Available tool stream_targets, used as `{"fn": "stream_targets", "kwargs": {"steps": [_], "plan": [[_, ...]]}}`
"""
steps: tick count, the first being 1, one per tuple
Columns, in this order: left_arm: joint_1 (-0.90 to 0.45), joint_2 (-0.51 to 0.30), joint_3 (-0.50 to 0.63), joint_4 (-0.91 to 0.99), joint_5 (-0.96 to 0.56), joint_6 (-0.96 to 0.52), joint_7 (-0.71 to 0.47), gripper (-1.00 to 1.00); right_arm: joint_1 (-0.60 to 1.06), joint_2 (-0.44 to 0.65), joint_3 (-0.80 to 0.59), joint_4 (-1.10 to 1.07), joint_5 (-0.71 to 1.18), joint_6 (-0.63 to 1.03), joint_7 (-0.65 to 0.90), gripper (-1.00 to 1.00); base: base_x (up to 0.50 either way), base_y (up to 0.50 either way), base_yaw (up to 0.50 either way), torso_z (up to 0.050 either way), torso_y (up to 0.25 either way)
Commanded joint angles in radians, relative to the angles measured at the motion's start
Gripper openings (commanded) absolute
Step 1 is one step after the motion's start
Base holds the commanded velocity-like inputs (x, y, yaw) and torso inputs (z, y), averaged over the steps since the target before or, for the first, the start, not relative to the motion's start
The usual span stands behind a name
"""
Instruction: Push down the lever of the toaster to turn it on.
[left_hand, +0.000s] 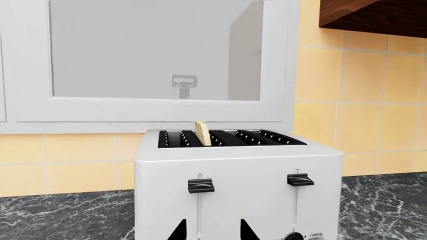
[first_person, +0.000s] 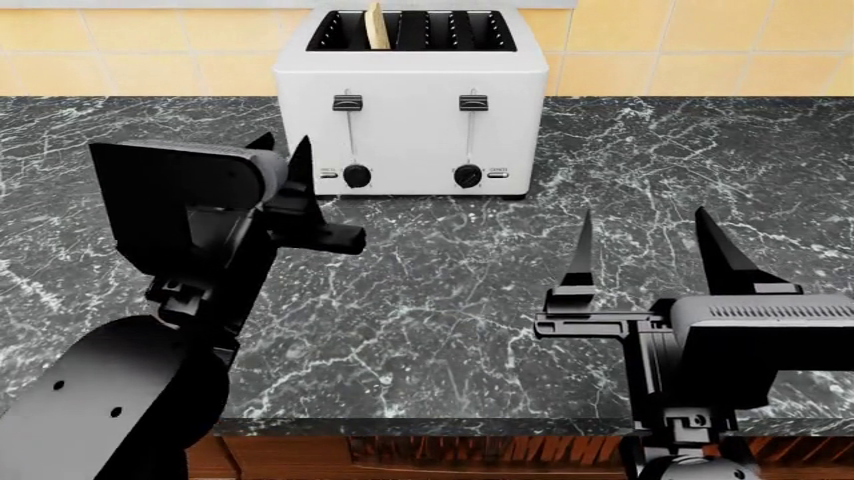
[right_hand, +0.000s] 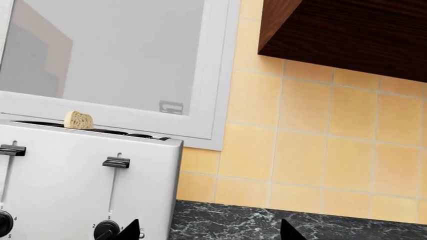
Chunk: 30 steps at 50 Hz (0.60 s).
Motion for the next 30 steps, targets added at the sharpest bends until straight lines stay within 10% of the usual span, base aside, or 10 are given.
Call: {"fn": "stream_targets", "kwargs": {"steps": [1,30], "plan": [[-0.205,-0.013,-0.112,-0.063,-0.165,-0.238,0.048,-1.00,-0.005,0.012,-0.020,0.000,0.003,0.004,0.002,1.00,0.00,0.00,0.00,0.000,0.000],[-0.533,-0.046,-0.106,-0.346,-0.325,-0.473,0.067,-1.00,0.009,0.027,-0.046,0.080,0.012,-0.032,0.019,1.00,0.00,0.00,0.00,0.000,0.000]]}}
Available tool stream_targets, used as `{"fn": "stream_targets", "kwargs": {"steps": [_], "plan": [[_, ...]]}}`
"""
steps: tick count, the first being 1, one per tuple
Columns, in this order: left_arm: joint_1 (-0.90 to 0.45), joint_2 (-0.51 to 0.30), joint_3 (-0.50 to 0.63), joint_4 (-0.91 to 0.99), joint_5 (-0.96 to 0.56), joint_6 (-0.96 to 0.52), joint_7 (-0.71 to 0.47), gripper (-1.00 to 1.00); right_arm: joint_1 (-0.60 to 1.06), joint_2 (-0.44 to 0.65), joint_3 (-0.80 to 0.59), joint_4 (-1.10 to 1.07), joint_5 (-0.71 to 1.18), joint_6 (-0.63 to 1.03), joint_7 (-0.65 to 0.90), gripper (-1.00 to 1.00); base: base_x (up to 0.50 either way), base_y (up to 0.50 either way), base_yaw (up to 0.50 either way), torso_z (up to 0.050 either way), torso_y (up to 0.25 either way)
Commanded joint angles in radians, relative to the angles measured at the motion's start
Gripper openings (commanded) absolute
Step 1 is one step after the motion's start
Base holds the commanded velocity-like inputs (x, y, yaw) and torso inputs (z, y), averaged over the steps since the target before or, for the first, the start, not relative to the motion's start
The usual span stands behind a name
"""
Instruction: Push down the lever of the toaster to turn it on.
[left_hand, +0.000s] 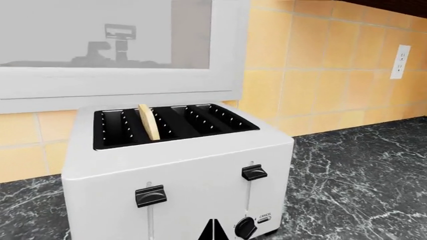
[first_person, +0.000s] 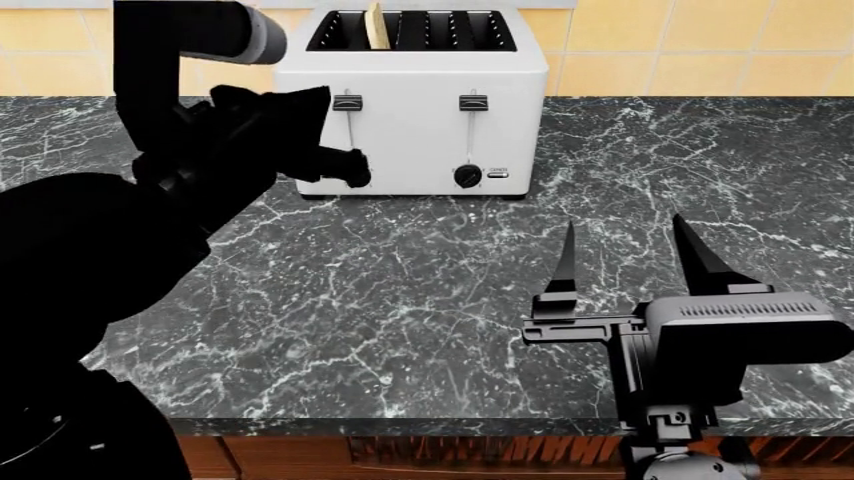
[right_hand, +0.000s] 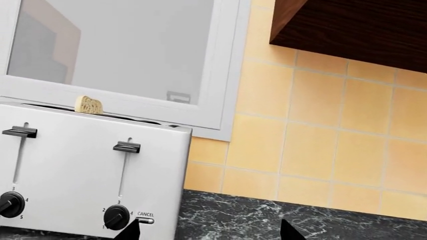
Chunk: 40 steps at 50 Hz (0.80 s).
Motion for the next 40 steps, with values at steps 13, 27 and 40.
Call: {"fn": "stream_targets", "kwargs": {"steps": [13,27,40], "plan": [[-0.099,-0.025,0.073,-0.057,-0.095,-0.031,-0.080,-1.00,-0.016,0.015,0.014,0.047,0.037,-0.045,0.008,1.00,0.00,0.00,0.00,0.000,0.000],[-0.115,-0.024,0.177,-0.091,-0.085,0.042,-0.081,-1.00,-0.038,0.026,0.052,0.089,0.075,-0.095,0.011,1.00,0.00,0.00,0.00,0.000,0.000],[-0.112,-0.057,0.265,-0.184,0.011,0.190,-0.060,-1.00,-0.033,0.028,0.051,0.139,0.091,-0.124,0.012,1.00,0.00,0.00,0.00,0.000,0.000]]}}
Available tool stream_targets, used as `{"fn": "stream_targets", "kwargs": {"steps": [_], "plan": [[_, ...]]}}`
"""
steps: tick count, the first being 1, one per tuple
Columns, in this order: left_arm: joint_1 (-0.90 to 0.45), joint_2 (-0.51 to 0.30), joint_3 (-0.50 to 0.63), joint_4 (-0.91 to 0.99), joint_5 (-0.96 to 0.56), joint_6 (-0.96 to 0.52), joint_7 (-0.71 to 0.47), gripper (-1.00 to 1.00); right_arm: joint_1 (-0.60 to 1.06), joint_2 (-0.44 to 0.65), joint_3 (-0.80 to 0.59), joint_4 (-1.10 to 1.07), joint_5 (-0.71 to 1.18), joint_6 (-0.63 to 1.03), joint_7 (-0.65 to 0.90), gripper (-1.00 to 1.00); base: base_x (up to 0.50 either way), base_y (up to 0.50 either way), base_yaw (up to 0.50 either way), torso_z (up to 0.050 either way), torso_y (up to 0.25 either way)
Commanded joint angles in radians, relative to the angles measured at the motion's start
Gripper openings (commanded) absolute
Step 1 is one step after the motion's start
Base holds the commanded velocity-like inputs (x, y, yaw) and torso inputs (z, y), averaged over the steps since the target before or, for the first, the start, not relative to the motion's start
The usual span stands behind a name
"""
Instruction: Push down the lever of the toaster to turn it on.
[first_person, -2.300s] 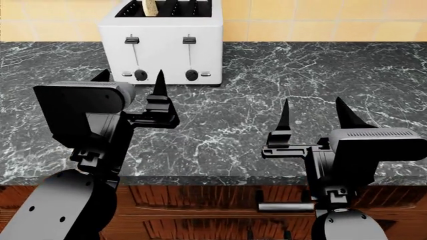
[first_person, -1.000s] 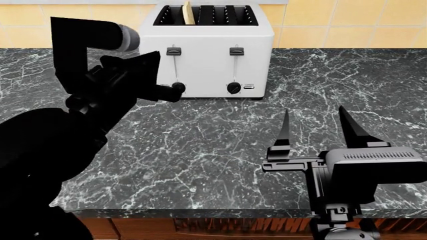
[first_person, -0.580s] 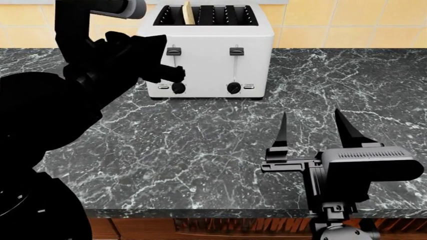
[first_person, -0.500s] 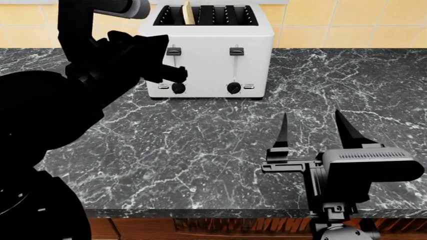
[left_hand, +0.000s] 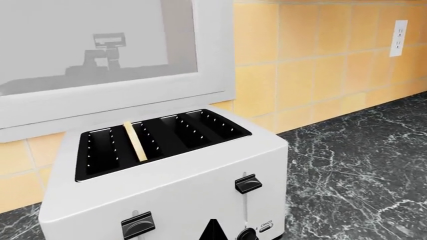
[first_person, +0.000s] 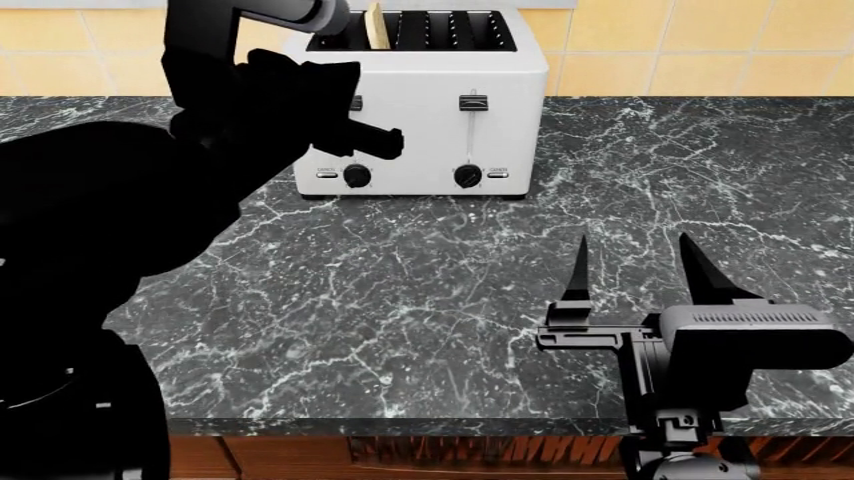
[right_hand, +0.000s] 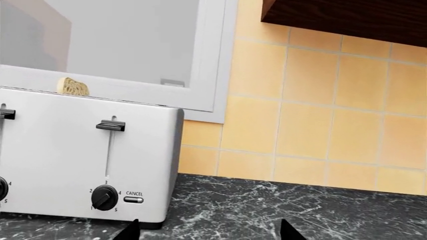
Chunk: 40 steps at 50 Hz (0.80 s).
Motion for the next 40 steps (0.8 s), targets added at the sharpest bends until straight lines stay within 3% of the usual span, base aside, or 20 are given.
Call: {"fn": "stream_targets", "kwargs": {"steps": [1,19,40], "plan": [[0.006,-0.016,0.066,-0.057,0.054,0.096,0.005,-1.00,-0.002,0.004,0.005,0.038,0.017,-0.027,0.001,1.00,0.00,0.00,0.00,0.000,0.000],[0.039,-0.045,0.111,-0.061,0.104,0.157,-0.019,-1.00,-0.012,0.013,0.004,0.070,0.032,-0.054,0.005,1.00,0.00,0.00,0.00,0.000,0.000],[0.028,-0.048,0.198,-0.204,0.205,0.308,0.002,-1.00,-0.001,0.018,0.007,0.149,0.049,-0.098,0.007,1.00,0.00,0.00,0.00,0.000,0.000]]}}
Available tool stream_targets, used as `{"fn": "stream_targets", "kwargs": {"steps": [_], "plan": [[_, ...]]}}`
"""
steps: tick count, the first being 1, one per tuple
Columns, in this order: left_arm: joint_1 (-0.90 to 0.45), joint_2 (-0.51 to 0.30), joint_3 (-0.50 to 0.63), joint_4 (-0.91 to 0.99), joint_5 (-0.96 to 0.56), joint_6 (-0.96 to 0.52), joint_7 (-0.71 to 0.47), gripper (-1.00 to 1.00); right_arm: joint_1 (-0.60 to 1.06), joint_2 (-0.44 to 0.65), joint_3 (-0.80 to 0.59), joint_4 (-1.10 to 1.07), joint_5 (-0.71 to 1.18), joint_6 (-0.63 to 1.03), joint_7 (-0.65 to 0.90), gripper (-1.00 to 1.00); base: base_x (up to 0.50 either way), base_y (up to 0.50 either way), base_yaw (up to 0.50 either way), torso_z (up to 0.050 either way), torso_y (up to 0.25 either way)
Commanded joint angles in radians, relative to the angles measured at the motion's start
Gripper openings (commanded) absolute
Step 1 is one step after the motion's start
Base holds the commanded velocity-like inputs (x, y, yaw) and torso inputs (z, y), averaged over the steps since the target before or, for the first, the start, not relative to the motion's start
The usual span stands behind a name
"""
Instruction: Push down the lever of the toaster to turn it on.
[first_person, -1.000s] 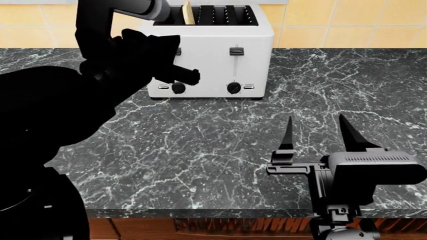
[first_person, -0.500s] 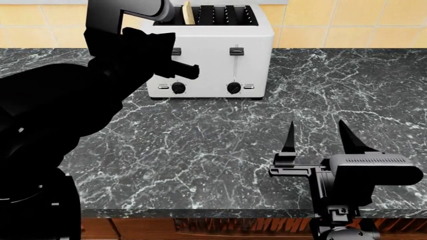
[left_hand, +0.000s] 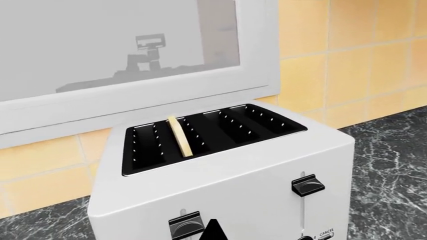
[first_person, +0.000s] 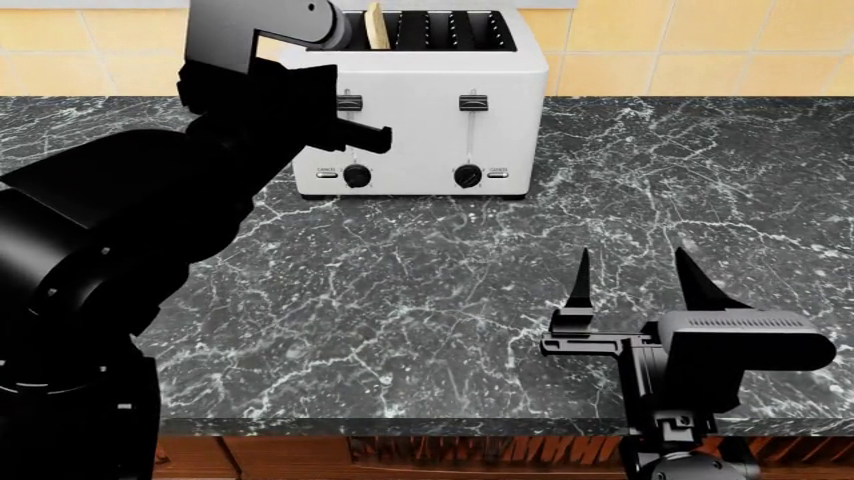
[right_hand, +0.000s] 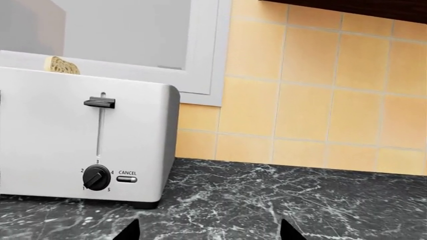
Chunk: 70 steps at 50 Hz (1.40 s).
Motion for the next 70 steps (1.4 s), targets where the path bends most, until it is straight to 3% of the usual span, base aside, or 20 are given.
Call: {"fn": "stream_targets", "kwargs": {"steps": [1,70], "plan": [[-0.006,-0.003,0.047,-0.079,0.058,0.084,0.008,-1.00,0.008,0.002,-0.001,0.046,0.008,-0.024,0.001,1.00,0.00,0.00,0.00,0.000,0.000],[-0.066,0.032,0.170,-0.372,0.156,0.289,0.073,-1.00,-0.005,0.029,0.014,0.113,0.052,-0.081,0.029,1.00,0.00,0.00,0.00,0.000,0.000]]}}
